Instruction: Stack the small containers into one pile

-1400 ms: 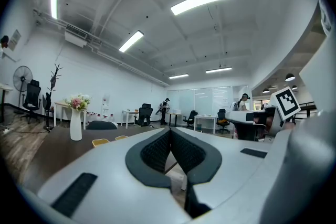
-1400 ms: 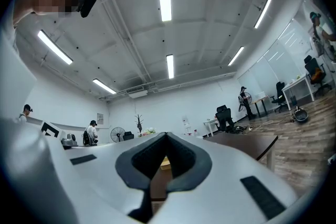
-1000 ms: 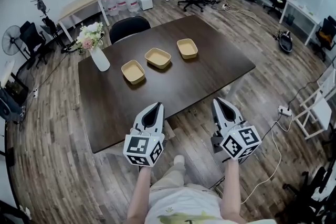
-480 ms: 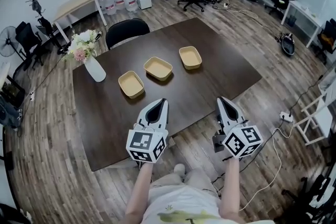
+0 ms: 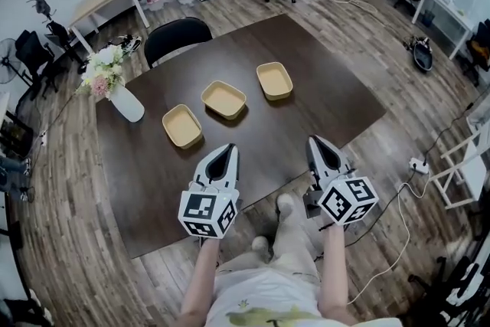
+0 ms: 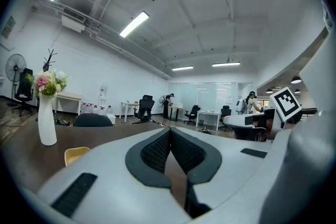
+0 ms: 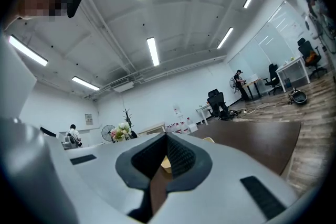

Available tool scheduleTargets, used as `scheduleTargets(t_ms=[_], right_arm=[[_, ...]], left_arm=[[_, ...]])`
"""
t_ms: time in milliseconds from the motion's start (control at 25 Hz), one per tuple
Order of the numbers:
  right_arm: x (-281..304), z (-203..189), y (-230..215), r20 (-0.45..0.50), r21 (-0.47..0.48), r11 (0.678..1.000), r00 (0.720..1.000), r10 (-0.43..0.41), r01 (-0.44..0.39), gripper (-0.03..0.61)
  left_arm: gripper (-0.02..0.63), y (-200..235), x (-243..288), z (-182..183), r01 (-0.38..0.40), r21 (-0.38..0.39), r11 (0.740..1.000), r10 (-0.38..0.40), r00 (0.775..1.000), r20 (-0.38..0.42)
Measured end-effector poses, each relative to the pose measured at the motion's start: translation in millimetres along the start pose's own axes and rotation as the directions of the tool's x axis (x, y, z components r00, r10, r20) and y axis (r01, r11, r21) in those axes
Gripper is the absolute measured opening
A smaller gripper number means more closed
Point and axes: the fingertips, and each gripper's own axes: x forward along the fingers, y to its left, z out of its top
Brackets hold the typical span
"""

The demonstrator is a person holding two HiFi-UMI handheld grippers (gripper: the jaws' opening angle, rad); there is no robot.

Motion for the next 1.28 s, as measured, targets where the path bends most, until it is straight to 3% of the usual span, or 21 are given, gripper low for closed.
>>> scheduleTargets(t_ms=[640, 1000, 1280], right_arm=[[156.9, 1.0, -106.4, -0.170, 0.043, 0.994, 0.979, 0.111, -0.105, 0.021], [210.0, -24.0, -156.6, -0.312, 0.072, 0.994, 0.944, 0.105, -0.087, 0.021], [245.7, -60.2, -176.5, -0.429, 0.024, 0.996, 0.899, 0.087, -0.085, 0.021]], left_arm=[[0.025, 37.9, 151.4, -19.6, -0.144, -0.111, 0.983, 0.136, 0.987, -0.083], [0.025, 47.2, 205.6, -44.2, -0.228, -0.168, 0.959, 0.201, 0.965, -0.166], [0.025, 59.5, 229.7, -75.8, -0.260, -0.182, 0.948, 0.209, 0.944, -0.255]])
